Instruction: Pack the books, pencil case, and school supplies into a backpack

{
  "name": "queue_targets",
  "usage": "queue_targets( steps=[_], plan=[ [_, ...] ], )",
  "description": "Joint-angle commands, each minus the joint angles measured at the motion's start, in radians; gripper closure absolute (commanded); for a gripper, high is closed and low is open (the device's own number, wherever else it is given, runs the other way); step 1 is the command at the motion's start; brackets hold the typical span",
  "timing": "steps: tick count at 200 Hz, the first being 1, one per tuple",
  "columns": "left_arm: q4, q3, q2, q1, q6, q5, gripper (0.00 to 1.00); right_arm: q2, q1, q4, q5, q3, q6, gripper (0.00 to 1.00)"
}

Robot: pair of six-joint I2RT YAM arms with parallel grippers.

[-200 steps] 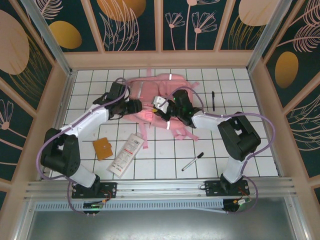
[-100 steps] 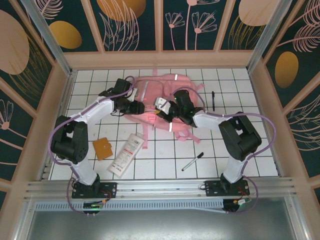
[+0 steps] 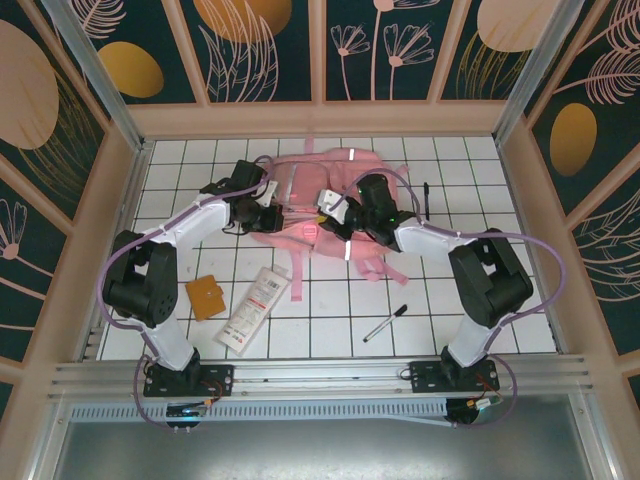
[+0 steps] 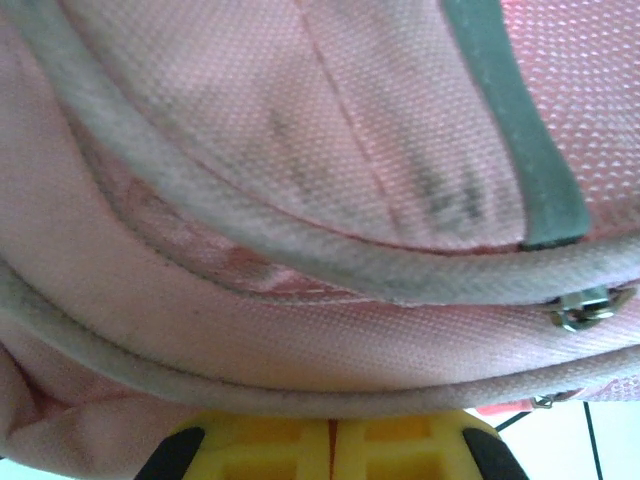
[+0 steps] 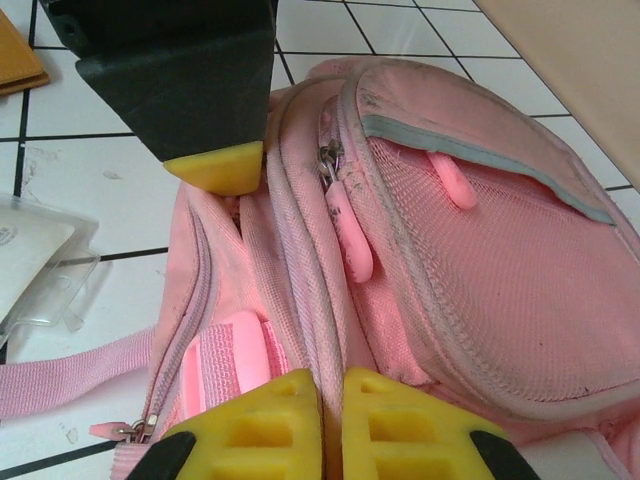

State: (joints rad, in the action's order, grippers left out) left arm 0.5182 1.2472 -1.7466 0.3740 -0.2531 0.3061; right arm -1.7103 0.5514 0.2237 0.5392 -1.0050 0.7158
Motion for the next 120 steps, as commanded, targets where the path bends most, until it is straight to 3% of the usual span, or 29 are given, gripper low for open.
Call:
queue_targets(
  steps=[1,50,69,87,120],
  plan=[
    [0.002,-0.019,0.069,-0.006,0.017,-0.064,1.0,0.093,-0.03,0.042,0.076,-0.044,0.044,1.0],
    [-0.041,-0.035,0.215,-0.006,0.087,-0.163,1.0,0.125,-0.081,-0.156,0.084,-0.062,0.148,1.0],
    [-0.047,-0.053,0.246,-0.006,0.144,-0.165,1.0,0.104,-0.101,-0.303,0.044,-0.084,0.285,1.0],
    [-0.057,-0.059,0.243,-0.004,0.17,-0.096,1.0,0.11,-0.099,-0.265,0.011,-0.065,0.26,0.85],
    [-0.22,-0.105,0.262,0.041,0.062,0.095,1.0,0.164,-0.027,-0.183,0.012,-0.075,0.059,0.54]
  ],
)
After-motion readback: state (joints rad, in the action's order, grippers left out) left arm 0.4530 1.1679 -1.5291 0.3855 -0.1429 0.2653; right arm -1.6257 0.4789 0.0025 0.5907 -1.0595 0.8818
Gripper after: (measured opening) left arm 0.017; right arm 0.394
